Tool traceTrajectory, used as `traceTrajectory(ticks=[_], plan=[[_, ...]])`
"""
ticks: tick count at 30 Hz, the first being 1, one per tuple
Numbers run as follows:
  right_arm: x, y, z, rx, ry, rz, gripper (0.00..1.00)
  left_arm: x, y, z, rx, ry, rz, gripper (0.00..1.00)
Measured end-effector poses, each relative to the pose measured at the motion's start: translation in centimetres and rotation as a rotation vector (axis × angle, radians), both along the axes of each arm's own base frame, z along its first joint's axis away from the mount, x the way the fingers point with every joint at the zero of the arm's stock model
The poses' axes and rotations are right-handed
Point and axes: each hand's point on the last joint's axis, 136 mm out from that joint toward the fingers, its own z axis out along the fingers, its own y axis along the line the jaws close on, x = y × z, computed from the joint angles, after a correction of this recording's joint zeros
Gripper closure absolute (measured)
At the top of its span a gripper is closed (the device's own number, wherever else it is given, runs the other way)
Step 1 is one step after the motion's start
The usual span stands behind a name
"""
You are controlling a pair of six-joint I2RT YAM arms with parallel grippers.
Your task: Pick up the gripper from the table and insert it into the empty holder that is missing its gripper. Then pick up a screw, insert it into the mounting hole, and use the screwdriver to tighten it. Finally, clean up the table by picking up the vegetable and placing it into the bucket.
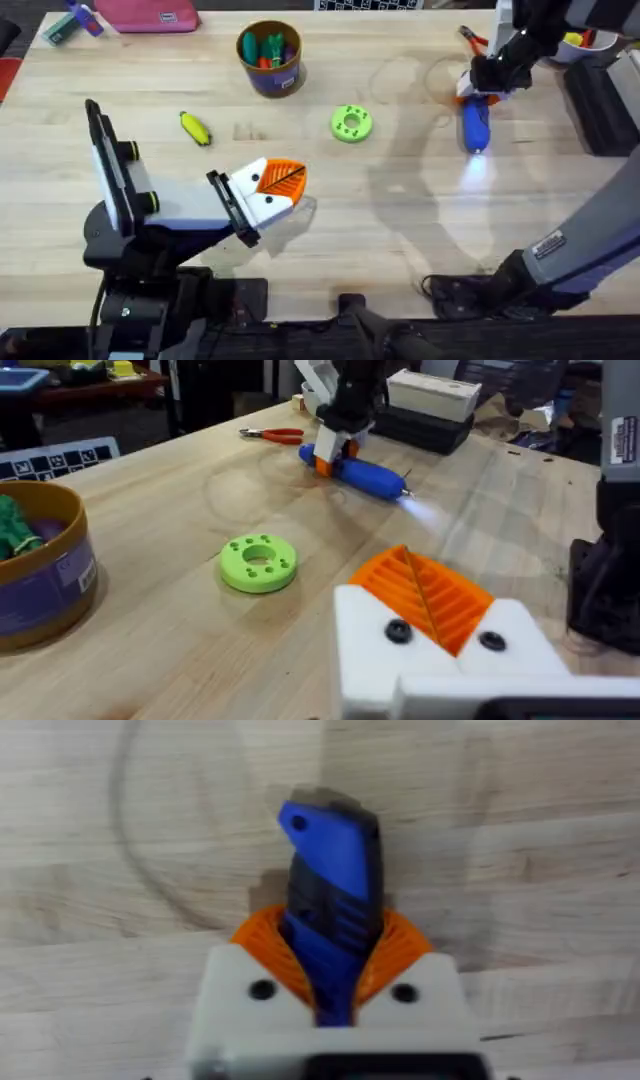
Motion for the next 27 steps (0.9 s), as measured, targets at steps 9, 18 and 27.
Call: traceTrajectory(ticks=[9, 18, 27], plan=[[-0.3, -0.1, -0.1, -0.005, 0.018, -0.004, 0.977, 0.0, 0.0, 0.0, 0.000, 0.000, 0.000, 0.990], [-1.7, 0.7, 1.8, 0.011, 0.037, 0.002, 0.977, 0.0, 0.0, 0.0, 0.000, 0.000, 0.000, 0.990], [-1.3, 3.0, 15.6, 0.077, -0.347, 0.016, 0.977, 0.0, 0.0, 0.0, 0.000, 0.000, 0.000, 0.990]])
